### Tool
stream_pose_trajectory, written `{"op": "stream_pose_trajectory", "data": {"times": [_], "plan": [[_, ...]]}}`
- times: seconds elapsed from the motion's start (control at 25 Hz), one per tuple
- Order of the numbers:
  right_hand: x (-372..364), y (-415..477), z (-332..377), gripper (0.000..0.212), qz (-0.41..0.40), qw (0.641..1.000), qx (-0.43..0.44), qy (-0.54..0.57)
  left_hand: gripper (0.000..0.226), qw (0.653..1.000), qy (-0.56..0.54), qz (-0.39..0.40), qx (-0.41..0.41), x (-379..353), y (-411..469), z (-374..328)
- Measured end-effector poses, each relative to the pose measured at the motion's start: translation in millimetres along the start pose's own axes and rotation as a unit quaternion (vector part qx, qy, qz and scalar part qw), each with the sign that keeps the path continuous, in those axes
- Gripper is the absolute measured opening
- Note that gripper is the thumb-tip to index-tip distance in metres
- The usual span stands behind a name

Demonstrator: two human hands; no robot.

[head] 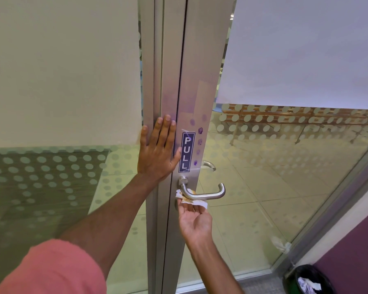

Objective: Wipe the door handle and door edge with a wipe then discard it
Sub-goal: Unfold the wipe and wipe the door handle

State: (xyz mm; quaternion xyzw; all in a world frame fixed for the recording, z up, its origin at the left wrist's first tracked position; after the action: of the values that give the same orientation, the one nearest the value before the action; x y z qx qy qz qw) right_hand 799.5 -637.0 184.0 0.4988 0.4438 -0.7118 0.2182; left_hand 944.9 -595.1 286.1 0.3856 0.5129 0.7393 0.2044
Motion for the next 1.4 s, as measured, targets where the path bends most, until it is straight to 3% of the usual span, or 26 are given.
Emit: {"op": "stream_pose_trajectory", "data": {"times": [0.28, 0.44, 0.6, 0.72, 0.84, 0.92, 1.04, 1.16, 1.28, 1.4], "plan": [[1, -6, 29, 0.026, 0.029, 0.999, 0.027, -0.022, 0.082, 1.0, 0.0, -0.005, 0.0, 0, 1, -1], [-5, -1, 65, 0.039, 0.019, 0.998, 0.059, -0.001, 0.079, 1.0, 0.002, -0.003, 0.002, 0, 1, 0], [-18, 8, 84, 0.027, 0.036, 0.996, 0.079, 0.009, 0.078, 1.0, -0.001, -0.001, 0.002, 1, 1, 0], [-20, 13, 85, 0.019, -0.001, 0.991, 0.108, -0.081, 0.079, 1.0, 0.0, -0.001, 0.003, 1, 1, 0], [-6, 11, 86, 0.021, -0.041, 0.962, 0.179, -0.2, 0.081, 1.0, 0.001, -0.004, 0.005, 0, 0, -1], [2, 3, 91, 0.024, -0.046, 0.91, 0.261, -0.319, 0.083, 1.0, 0.001, -0.004, 0.003, -1, 0, -1], [-2, -11, 95, 0.032, -0.015, 0.769, 0.388, -0.509, 0.083, 1.0, 0.01, -0.004, 0.003, -2, 0, 0], [-23, -9, 69, 0.035, 0.061, 0.656, 0.415, -0.627, 0.083, 1.0, 0.001, -0.003, 0.007, -3, -1, 0], [-34, 0, 35, 0.048, 0.069, 0.562, 0.459, -0.685, 0.083, 1.0, -0.004, -0.001, 0.009, -1, 0, 0], [-27, 13, 17, 0.05, 0.042, 0.387, 0.521, -0.759, 0.083, 1.0, -0.004, 0.003, 0.009, 0, 0, 0]]}}
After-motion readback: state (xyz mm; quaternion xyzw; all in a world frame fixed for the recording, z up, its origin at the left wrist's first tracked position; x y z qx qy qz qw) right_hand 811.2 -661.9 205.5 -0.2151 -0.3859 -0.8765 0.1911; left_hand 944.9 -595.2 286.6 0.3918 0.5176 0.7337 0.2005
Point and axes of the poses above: each hand's wrist, its own y-axis towards the middle knuckle, its own x-axis out of the back of the hand, z = x × y, the point moved 2 cm from there along y, towards the middle knuckle, and after that the axes turned 4 degrees about -y, right-handed, at the moved point
